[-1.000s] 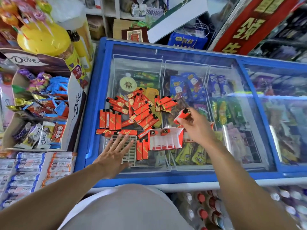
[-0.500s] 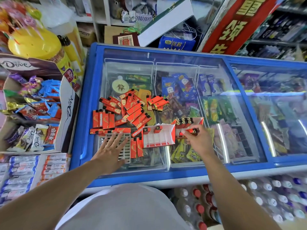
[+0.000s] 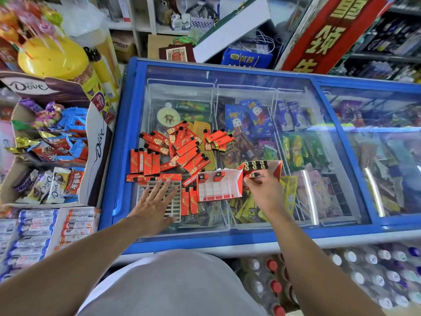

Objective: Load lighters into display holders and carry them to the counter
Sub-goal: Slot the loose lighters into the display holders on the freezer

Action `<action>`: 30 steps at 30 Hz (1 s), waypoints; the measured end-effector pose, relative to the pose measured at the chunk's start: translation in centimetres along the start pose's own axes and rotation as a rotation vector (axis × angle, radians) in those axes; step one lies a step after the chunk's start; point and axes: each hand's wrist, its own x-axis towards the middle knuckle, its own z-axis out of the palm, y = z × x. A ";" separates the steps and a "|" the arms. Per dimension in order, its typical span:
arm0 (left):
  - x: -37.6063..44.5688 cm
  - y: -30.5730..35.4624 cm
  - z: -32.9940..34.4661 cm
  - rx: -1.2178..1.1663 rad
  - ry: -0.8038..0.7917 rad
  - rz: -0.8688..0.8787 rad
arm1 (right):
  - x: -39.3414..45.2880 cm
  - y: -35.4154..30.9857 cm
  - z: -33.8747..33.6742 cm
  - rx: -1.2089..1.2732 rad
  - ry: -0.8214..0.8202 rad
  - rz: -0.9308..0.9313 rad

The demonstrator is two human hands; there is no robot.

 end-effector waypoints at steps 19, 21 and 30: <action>0.3 -0.5 1.0 -0.068 0.042 0.022 | -1.1 -0.9 0.9 -0.037 0.111 -0.003; 0.2 -0.5 1.0 -0.081 0.040 0.025 | -1.7 -1.6 0.6 -0.006 0.195 -0.070; -0.5 -0.7 1.5 -0.145 0.185 0.027 | 1.5 -12.4 8.0 -0.459 -0.234 -0.301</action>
